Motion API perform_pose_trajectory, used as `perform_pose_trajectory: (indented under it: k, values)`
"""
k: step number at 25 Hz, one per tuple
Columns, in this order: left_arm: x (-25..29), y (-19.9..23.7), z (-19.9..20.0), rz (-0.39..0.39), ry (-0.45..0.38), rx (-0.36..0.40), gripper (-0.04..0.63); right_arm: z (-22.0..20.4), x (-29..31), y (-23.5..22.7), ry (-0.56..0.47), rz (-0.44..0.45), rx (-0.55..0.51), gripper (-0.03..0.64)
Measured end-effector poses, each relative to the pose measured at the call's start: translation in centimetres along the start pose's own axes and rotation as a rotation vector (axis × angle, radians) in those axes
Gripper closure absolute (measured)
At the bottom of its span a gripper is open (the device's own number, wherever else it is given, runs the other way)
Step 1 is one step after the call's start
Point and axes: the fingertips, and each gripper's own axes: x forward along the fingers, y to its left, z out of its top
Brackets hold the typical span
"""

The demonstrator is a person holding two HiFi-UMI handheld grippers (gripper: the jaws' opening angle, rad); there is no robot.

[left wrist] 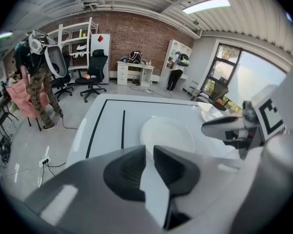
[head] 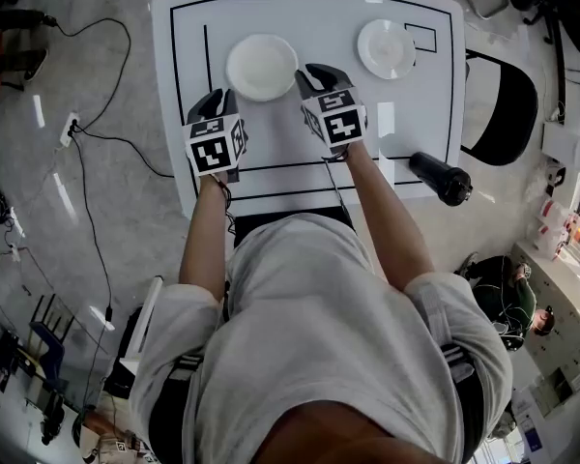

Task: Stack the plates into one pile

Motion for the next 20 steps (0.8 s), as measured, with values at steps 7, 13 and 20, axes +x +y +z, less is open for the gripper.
perform_pose_trajectory:
  k: [7,13,20]
  values:
    - [-4.1,-6.1,-1.4,-0.057,-0.061,0.034,0.592,-1.0,-5.8,1.4,-0.118,0.032,0.036,0.618]
    - [-6.6,-11.4,-2.1,-0.112,-0.061,0.068,0.592,-2.5,-11.1,1.2,-0.165,0.001,0.071,0.618]
    - [-6.8,-15.9,-0.7,-0.233,0.007,0.149,0.592,-4.0,-15.6,-1.9,-0.159,-0.112,0.191,0.618]
